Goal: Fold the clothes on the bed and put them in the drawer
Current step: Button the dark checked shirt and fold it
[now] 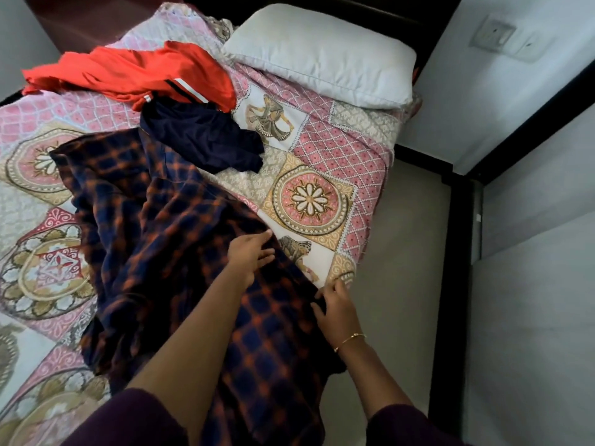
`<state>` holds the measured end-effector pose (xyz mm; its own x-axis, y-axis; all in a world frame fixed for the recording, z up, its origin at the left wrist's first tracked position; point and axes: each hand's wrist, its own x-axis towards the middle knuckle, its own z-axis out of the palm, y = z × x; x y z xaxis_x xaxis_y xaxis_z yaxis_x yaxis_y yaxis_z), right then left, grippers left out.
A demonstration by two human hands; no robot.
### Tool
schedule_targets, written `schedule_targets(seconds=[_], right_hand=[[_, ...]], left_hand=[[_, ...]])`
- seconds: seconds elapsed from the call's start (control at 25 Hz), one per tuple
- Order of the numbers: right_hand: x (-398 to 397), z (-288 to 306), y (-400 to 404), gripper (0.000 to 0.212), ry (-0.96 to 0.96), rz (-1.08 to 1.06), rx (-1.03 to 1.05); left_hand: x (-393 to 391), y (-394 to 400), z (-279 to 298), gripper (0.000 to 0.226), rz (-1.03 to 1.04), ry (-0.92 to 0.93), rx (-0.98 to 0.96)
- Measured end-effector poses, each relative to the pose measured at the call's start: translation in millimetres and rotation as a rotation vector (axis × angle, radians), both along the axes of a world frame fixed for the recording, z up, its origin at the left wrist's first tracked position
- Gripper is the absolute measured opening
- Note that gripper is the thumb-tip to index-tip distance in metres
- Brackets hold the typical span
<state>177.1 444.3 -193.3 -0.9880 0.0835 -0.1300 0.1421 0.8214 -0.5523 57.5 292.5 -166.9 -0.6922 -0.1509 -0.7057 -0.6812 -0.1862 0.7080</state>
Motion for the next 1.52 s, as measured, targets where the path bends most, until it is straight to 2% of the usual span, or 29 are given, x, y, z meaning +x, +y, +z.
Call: schedule_targets(seconds=[0.12,0.24,0.32,0.4,0.44,0.52,0.6,0.68,0.72,0.84,0.92,1.12,1.24,1.36,1.44,1.52], right_hand=[[11.6,-7.1,9.6,0.027,-0.036,-0.010,0.062],[18.3,-13.3,18.4,0.024,-0.074,-0.016,0.031],[23.0,-16.8,22.8,0.019,-0.074,0.004,0.024],[28.4,-17.6,25.1,0.014,-0.073,0.065,0.046],[29.7,-15.3,25.3,0.020,-0.086,0.077,0.057],[31.3,-13.8,25.3,0.029,-0.166,0.010,0.088],[32.2,-15.7,25.3,0.026,-0.138,-0.058,0.118],[35.2,-17.1,22.8,0.024,-0.124,-0.080,0.128],[37.2,-15.8,20.4,0.025,-0.139,-0.085,0.113],[36.8,-11.9,13.2,0.035,-0.201,-0.106,0.177],[31.4,-7.5,10.9,0.040,-0.237,-0.109,0.253],[33.2,-7.5,11.2,0.041,-0.287,-0.080,0.245],[39.6,-5.0,8.9,0.037,-0.251,-0.084,0.290],[40.1,-3.4,11.8,0.033,-0.218,-0.051,0.289],[39.6,-6.4,19.2,0.025,-0.116,-0.131,0.143],[38.5,-5.3,27.8,0.014,0.044,-0.284,-0.091]], left_hand=[[15.7,14.3,-10.3,0.024,-0.243,0.004,-0.362],[24.7,22.3,-6.9,0.035,-0.516,0.015,-0.718],[20.8,24.6,-6.2,0.029,-0.617,0.025,-0.833],[15.9,25.9,-10.9,0.024,-0.623,0.008,-0.800],[14.8,28.3,-13.9,0.023,-0.587,0.018,-0.745],[16.2,35.0,-17.3,0.025,-0.404,0.117,-0.562],[20.8,44.4,-11.2,0.028,-0.166,0.194,-0.309],[23.3,49.1,-5.6,0.030,0.000,0.170,-0.103],[25.7,49.2,-6.4,0.030,-0.001,0.150,-0.092],[44.5,45.1,-16.7,0.029,-0.265,0.109,-0.318],[55.2,45.1,-24.9,0.030,-0.472,0.147,-0.500],[59.0,44.4,-19.3,0.038,-0.674,0.175,-0.600],[60.7,47.9,-20.9,0.038,-0.666,0.171,-0.628],[60.4,51.5,-24.0,0.042,-0.546,0.135,-0.598],[58.4,54.8,-25.0,0.046,-0.487,0.111,-0.618],[55.5,58.8,-24.3,0.045,-0.419,0.112,-0.622]])
